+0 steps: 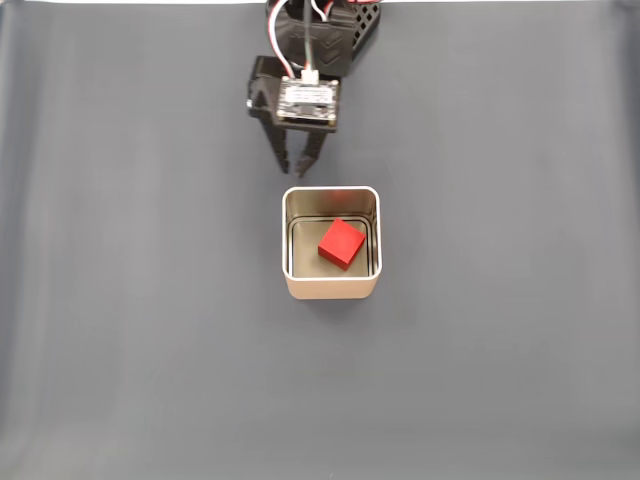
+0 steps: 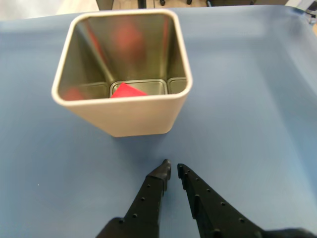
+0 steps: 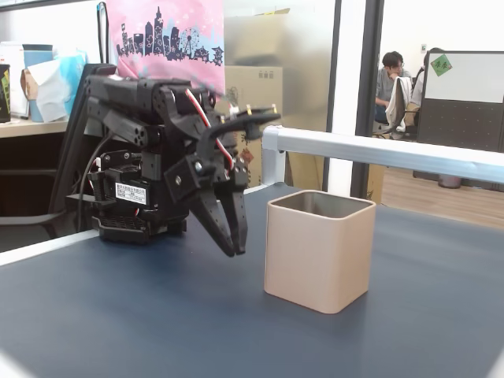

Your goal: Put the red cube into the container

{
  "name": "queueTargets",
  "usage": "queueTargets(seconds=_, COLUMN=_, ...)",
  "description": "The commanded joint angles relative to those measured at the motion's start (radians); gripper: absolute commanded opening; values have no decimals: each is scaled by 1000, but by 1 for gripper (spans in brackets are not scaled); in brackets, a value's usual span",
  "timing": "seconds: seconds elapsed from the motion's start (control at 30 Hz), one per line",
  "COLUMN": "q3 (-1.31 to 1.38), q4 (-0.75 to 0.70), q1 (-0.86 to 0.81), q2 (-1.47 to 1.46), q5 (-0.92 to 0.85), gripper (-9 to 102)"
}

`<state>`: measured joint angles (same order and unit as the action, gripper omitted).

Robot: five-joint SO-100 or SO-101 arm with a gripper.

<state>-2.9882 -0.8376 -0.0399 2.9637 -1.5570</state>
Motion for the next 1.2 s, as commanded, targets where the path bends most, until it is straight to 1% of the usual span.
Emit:
queueTargets(seconds=0.0, q3=-52, q4=-38, q1=37, q2=80, q5=20, gripper=0)
queueTargets(seconds=0.1, q3=-101, q4=-92, q1=69, q2=149, q5=38, gripper=0)
queueTargets(seconds=0.27, q3=-106, q4=-212, q1=109, q2=227, q5=98, gripper=0)
queueTargets(seconds=0.53, q3=-106, q4=-387, q1=106, q2=330, q5=110, gripper=0)
queueTargets(seconds=0.7, q3=-106, q4=-466, q1=92, q2=360, q5=110, gripper=0)
queueTargets(seconds=0.9, q3=-106, q4=-499, q1=29, q2=360, q5=83, gripper=0)
queueTargets(seconds=1.07, q3=-106, q4=-499, q1=23, q2=360, q5=83, gripper=0)
queueTargets(seconds=1.17, q3=-106, q4=-505, q1=23, q2=360, q5=25, gripper=1)
